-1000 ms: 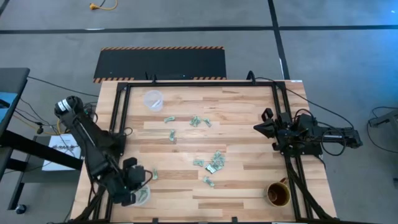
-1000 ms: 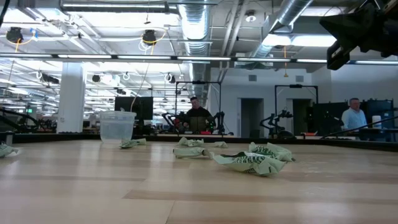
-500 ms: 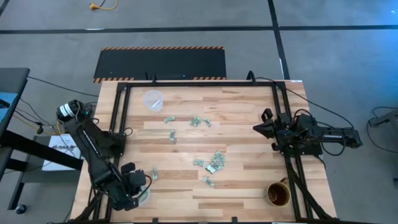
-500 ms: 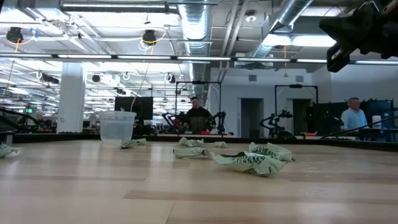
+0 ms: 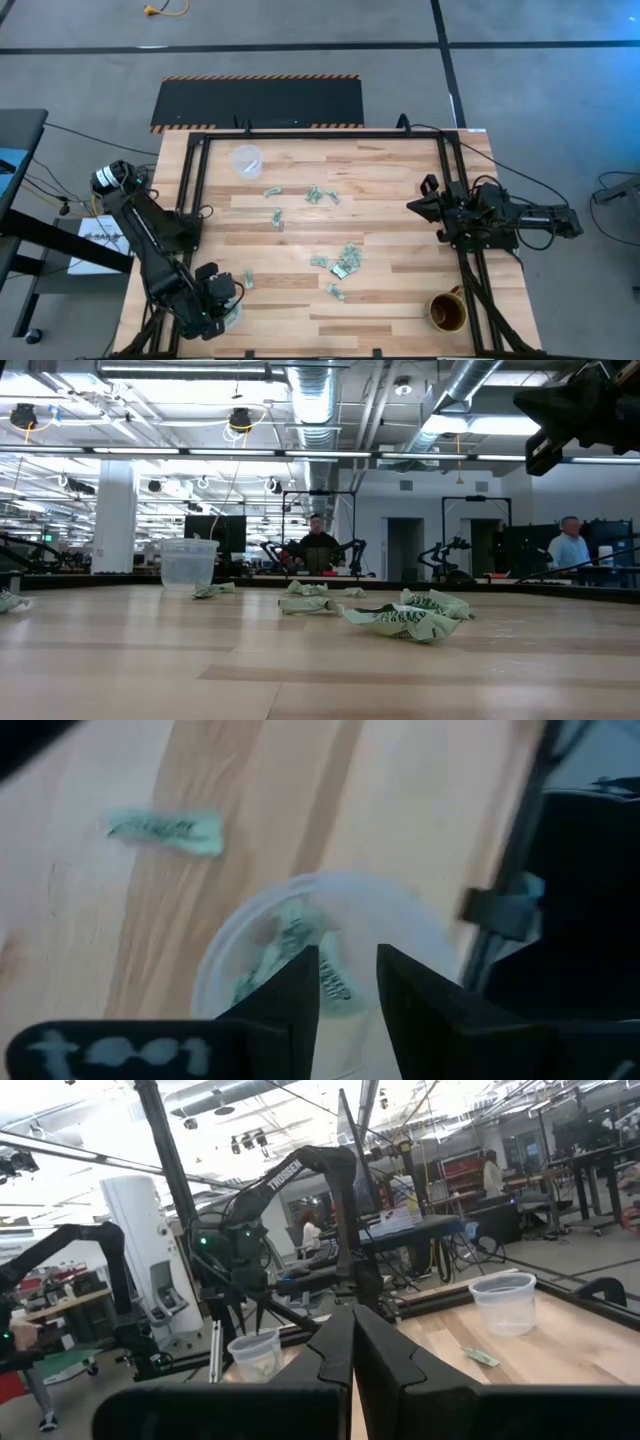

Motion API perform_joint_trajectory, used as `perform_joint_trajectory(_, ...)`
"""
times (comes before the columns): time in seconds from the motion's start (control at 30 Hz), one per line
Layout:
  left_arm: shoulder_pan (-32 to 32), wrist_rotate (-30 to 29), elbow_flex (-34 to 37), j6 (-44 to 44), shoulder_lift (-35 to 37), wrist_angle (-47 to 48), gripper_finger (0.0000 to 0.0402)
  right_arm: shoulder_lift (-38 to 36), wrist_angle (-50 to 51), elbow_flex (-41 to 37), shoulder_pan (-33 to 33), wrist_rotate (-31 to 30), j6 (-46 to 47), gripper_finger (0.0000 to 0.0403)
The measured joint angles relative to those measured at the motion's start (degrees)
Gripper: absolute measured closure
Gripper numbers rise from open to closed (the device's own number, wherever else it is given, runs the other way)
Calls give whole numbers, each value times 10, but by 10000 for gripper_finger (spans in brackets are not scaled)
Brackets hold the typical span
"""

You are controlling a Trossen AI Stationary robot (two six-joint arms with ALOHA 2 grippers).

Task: Pick and place Stevia / Truvia into bins
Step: Put the stevia packet into the bottom transparent container

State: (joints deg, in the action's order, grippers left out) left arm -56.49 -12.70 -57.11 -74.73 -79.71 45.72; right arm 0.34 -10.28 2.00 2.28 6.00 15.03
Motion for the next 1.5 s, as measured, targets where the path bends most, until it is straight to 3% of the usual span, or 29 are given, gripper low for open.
perform_joint_trajectory(0.27, 0, -119, -56, 143, 54, 9, 294, 0, 0, 0, 0, 0, 0, 403)
perform_joint_trajectory(0.47, 25, -292, -57, 400, 75, 85, 294, 0, 0, 0, 0, 0, 0, 403)
perform_joint_trajectory(0.57, 60, -323, -55, 481, 75, 106, 294, 0, 0, 0, 0, 0, 0, 403)
perform_joint_trajectory(0.7, 121, -226, -37, 527, 75, 99, 296, 0, 0, 0, 0, 0, 0, 403)
perform_joint_trajectory(0.8, 166, -135, -16, 489, 75, 98, 303, 0, 0, 0, 0, 0, 0, 403)
perform_joint_trajectory(0.9, 202, -94, 4, 423, 75, 102, 310, 0, 0, 0, 0, 0, 0, 403)
perform_joint_trajectory(1.0, 223, -64, 22, 416, 75, 101, 316, 0, 0, 0, 0, 0, 0, 403)
perform_joint_trajectory(1.3, 250, -33, 94, 587, 75, -3, 319, 0, 0, 0, 0, 0, 0, 403)
perform_joint_trajectory(1.5, 265, 59, 140, 699, 74, -60, 319, 0, 0, 0, 0, 0, 0, 403)
